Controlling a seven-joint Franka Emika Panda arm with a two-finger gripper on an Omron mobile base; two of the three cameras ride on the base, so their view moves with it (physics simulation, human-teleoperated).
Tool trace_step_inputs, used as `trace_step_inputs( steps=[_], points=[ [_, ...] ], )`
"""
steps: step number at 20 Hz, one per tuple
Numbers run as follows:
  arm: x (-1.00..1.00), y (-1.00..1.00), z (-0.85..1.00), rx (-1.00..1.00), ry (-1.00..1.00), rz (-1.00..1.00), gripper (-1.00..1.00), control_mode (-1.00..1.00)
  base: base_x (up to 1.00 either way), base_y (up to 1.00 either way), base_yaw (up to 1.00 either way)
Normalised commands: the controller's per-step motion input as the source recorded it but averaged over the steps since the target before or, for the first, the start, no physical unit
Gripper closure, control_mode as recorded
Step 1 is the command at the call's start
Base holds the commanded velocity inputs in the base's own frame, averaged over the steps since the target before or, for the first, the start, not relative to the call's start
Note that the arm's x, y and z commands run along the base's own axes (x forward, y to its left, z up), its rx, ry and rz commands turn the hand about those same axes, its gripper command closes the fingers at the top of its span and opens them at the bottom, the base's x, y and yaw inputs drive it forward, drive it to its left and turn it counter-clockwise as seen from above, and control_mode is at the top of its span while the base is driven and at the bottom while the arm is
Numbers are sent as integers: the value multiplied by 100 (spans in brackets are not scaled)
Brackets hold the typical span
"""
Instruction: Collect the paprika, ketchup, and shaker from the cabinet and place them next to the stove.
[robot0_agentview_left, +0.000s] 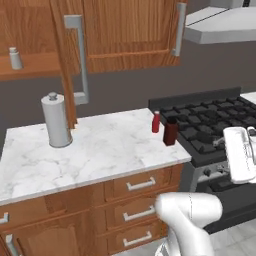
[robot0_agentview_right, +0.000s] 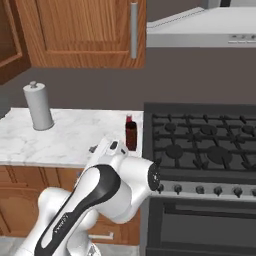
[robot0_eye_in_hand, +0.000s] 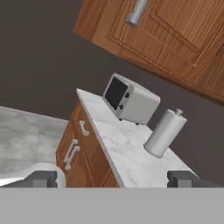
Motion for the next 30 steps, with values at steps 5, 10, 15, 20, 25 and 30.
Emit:
trace_step_inputs(
  steps=[5,10,15,20,25,30],
  points=[
    [0,0,0,0,0,0,-100,100,-93,72,0],
    [0,0,0,0,0,0,-100,100,-60,98,0],
    [0,0,0,0,0,0,-100,100,-28,100,0],
    [0,0,0,0,0,0,-100,100,3,100,0],
    [0,0,0,0,0,0,-100,100,37,98,0],
    [0,0,0,0,0,0,-100,100,74,51,0]
  ],
)
